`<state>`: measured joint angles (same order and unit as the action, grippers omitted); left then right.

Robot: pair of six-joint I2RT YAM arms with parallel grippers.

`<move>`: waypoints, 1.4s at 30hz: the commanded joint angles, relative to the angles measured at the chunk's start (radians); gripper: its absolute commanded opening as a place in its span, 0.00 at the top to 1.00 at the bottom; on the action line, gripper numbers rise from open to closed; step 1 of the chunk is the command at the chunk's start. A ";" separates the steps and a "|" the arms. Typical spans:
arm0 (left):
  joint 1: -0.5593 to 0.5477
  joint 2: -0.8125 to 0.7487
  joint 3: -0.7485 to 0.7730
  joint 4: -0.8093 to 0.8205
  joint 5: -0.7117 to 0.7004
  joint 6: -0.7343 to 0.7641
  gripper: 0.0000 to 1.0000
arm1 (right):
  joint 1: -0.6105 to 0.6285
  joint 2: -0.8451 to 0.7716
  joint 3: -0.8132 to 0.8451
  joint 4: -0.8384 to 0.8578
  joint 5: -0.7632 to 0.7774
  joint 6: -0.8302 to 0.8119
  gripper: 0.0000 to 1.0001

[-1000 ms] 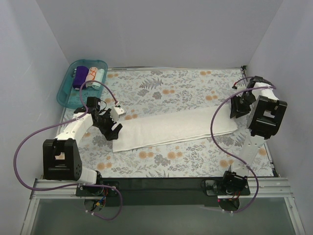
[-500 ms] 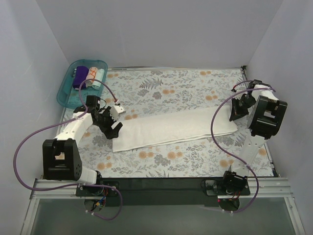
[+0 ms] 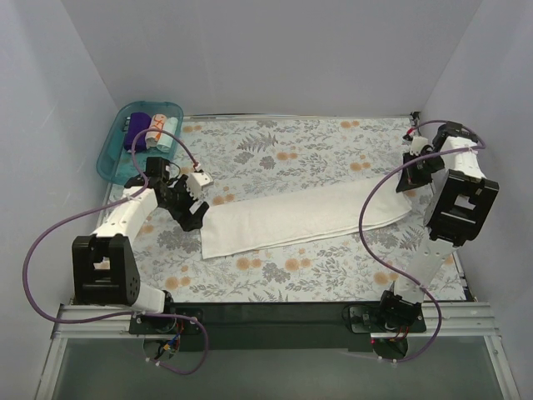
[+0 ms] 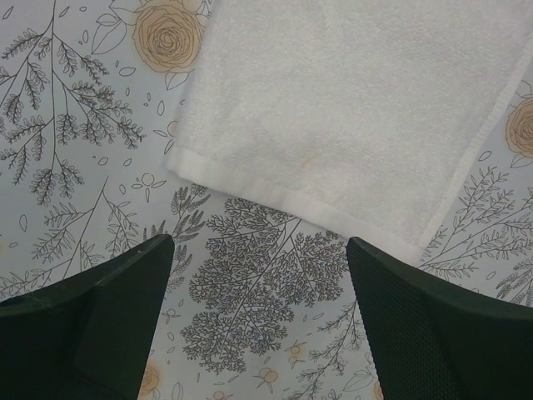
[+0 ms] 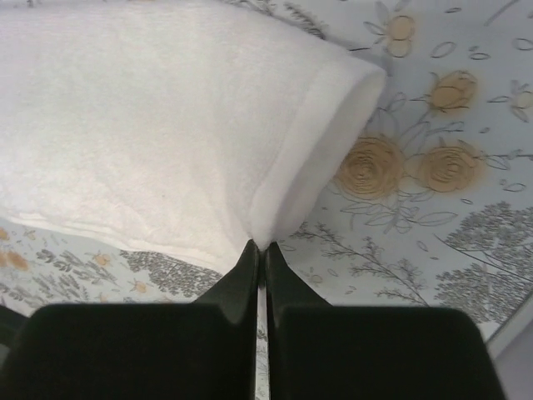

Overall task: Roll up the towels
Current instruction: Fold the towel

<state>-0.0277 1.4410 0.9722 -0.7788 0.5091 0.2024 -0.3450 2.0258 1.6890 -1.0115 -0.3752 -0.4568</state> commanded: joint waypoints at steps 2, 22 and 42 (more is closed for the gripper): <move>-0.001 0.010 0.046 -0.002 0.023 -0.014 0.20 | 0.061 -0.067 -0.044 -0.053 -0.120 -0.008 0.99; -0.001 0.044 0.085 -0.030 -0.001 -0.052 0.21 | 0.405 -0.007 -0.196 0.079 -0.246 0.155 0.99; -0.001 0.027 0.068 -0.022 -0.023 -0.037 0.20 | 0.528 0.005 -0.227 0.130 -0.241 0.182 0.59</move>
<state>-0.0277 1.5017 1.0294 -0.8070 0.4881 0.1574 0.1612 2.0548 1.4425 -0.8803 -0.5915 -0.2672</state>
